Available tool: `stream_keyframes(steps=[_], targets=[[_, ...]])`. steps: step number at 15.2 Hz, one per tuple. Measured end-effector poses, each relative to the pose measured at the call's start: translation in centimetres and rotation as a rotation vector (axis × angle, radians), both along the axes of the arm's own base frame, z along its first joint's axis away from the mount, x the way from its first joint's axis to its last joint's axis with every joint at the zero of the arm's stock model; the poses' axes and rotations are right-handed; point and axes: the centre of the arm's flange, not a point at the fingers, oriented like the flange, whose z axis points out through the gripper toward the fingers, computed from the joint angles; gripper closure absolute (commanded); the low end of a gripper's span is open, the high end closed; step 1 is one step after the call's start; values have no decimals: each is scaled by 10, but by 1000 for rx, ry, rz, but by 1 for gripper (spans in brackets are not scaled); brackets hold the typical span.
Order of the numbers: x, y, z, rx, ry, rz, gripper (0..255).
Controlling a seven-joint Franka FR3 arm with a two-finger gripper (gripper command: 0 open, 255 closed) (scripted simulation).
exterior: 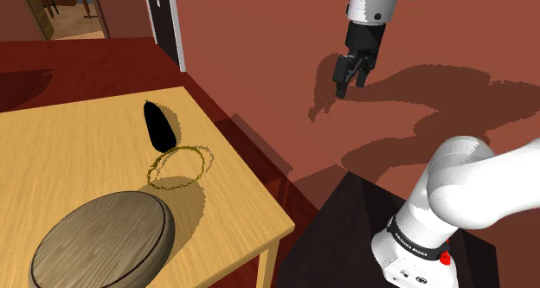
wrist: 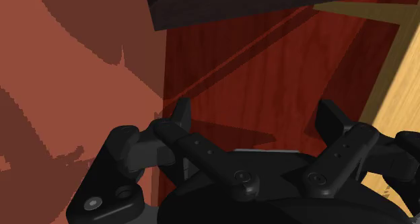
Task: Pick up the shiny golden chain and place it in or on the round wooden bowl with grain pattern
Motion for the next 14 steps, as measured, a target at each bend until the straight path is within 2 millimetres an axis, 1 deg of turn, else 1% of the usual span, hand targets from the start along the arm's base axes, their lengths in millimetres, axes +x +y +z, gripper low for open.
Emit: stream_keyframes(steps=[1,2,6,7,8,10,14], targets=[[0,0,0,0,0,0,0],[5,4,-2,1,2,1,0],[37,30,-16,8,18,4,0],[51,39,-17,11,21,6,0],[60,48,-24,13,26,7,0],[81,59,-36,17,35,8,0],[121,91,-52,25,52,12,0]])
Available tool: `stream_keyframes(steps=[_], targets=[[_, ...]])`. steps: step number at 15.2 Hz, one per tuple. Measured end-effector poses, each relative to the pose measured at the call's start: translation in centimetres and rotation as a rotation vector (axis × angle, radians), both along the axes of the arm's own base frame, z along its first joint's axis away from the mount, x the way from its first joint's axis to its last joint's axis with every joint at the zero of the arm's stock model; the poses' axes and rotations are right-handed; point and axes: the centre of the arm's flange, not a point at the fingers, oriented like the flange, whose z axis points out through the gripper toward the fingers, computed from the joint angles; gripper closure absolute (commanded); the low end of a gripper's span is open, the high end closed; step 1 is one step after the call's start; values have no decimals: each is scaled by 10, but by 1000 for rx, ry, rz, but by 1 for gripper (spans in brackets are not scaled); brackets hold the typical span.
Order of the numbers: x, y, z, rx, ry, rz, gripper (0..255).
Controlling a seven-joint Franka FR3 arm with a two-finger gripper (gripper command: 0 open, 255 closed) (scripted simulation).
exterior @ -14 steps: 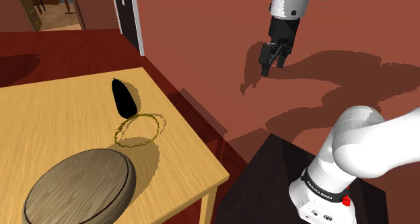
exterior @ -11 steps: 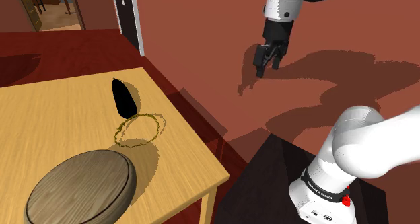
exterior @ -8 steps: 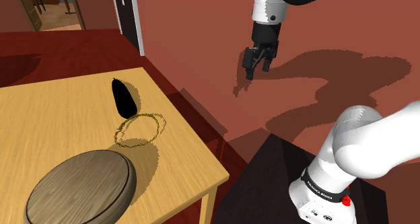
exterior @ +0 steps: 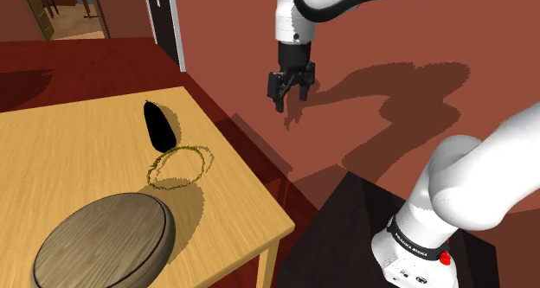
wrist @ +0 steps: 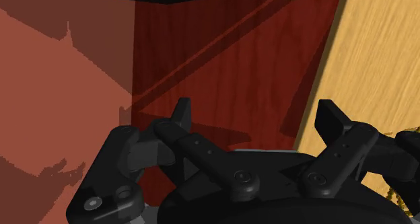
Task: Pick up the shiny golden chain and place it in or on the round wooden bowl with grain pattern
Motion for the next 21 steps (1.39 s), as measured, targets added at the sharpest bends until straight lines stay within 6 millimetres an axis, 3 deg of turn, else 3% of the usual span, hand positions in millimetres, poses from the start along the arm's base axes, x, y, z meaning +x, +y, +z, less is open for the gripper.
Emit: stream_keyframes(steps=[21], targets=[[198,172,-104,47,92,22,0]])
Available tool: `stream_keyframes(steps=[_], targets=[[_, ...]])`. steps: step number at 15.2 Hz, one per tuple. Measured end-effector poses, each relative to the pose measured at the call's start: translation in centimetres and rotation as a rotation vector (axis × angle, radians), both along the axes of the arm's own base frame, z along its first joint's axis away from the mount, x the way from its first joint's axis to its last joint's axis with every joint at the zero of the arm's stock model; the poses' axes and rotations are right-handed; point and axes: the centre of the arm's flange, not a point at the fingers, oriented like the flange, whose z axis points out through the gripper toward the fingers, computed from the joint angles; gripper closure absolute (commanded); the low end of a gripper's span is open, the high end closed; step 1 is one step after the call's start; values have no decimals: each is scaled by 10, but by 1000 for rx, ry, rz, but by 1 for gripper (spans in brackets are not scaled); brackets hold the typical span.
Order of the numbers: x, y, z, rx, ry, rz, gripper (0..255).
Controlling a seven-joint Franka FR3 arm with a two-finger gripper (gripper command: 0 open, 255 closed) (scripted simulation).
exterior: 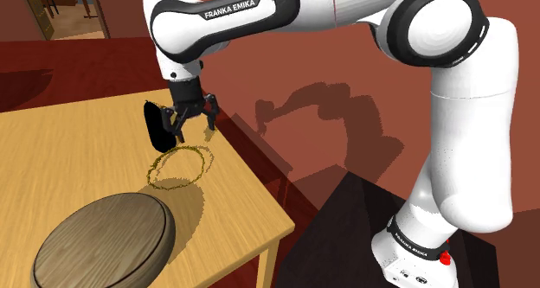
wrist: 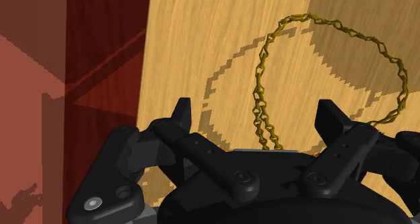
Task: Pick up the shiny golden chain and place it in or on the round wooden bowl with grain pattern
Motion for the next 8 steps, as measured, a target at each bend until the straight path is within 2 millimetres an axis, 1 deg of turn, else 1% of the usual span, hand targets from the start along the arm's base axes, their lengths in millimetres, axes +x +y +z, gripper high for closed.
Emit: stream_keyframes(steps=[2,5,8], targets=[[9,7,-9,2,4,0,0],[10,10,-24,2,5,0,0],[7,10,-41,2,5,0,0]])
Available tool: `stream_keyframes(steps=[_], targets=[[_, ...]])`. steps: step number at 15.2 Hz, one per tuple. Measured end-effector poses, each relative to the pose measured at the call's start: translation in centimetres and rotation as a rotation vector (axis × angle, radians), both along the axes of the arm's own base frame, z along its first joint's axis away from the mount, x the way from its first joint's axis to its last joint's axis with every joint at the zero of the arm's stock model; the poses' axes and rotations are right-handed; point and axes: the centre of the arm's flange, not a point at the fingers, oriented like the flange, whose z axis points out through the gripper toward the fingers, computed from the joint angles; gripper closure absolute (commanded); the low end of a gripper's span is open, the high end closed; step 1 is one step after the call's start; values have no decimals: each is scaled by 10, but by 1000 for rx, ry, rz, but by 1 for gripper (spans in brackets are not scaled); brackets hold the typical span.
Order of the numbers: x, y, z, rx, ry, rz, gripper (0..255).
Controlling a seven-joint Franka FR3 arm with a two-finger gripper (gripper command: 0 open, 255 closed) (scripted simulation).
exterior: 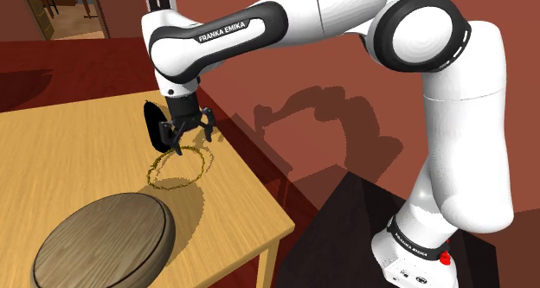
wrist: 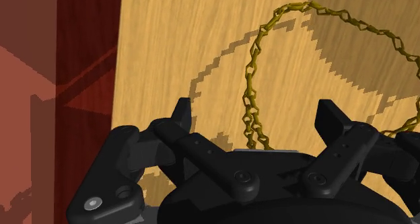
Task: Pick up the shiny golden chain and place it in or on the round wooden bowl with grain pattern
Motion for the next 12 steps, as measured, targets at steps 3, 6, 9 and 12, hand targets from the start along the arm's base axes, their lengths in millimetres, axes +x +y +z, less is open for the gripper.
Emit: stream_keyframes(steps=[3,6,9,12], targets=[[-1,0,-5,0,0,0,0],[-1,1,-6,0,0,0,0],[-1,1,-6,0,0,0,255],[-1,1,-6,0,0,0,255]])
